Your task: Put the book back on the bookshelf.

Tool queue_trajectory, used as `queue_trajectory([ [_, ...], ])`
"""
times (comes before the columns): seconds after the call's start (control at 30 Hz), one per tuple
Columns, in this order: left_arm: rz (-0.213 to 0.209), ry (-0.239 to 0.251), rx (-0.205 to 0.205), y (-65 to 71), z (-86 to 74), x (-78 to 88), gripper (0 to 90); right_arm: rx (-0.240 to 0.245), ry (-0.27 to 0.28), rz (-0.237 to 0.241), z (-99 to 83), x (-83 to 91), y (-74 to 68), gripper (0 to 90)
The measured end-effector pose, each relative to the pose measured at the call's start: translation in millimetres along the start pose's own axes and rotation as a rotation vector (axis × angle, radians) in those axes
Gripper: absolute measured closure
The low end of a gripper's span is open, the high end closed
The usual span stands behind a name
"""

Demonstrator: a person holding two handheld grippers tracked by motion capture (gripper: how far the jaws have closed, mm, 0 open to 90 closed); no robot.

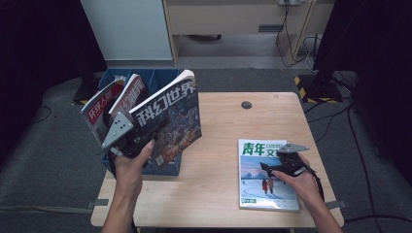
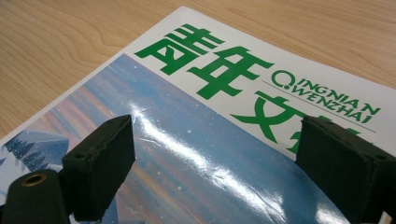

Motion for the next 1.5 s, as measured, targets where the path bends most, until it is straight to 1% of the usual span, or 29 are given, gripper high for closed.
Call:
queue_trajectory([
  [0.27, 0.035, -0.01, 0.001, -11.2, 0.1, 9.4, 82.5, -0.001, 0.003, -0.002, -0.5, 0.0, 0.7, 12.2],
  [0.5, 0.068, 0.002, 0.003, -20.8, 4.4, 20.5, 82.5, -0.001, 0.005, -0.003, -0.4, 0.0, 0.9, 13.8],
  [0.67, 0.078, 0.004, 0.0, -24.0, 5.6, 27.7, 82.5, 0.0, 0.004, -0.004, -0.6, -0.2, 1.3, 13.9],
  [0.77, 0.086, 0.013, 0.005, -26.4, 6.1, 34.0, 82.5, 0.0, 0.004, -0.003, -0.6, -0.1, 1.2, 14.0],
  [0.87, 0.093, 0.008, 0.002, -28.6, 6.5, 38.5, 82.5, 0.005, 0.005, -0.006, -0.6, -0.4, 1.8, 14.1],
  [1.1, 0.106, 0.014, -0.001, -33.1, 8.4, 48.1, 82.5, 0.007, 0.0, -0.009, -1.2, -1.4, 1.5, 14.2],
  [1.23, 0.111, 0.009, -0.003, -34.9, 7.2, 49.7, 82.5, 0.004, -0.001, -0.009, -1.4, -1.5, 1.0, 14.2],
  [1.5, 0.139, 0.011, -0.001, -42.7, 10.0, 56.0, 82.5, 0.005, 0.0, -0.01, -1.2, -1.3, 1.9, 14.3],
])
Point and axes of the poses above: each handheld gripper's, and its own axes: x roughly backward along the jaws, z roughly out of its top, y roughly to its right, the point moved 3 cm from there along -x, roughly forward along the jaws, and after that the axes turned 14 degrees about -x, right-handed, at the moved point
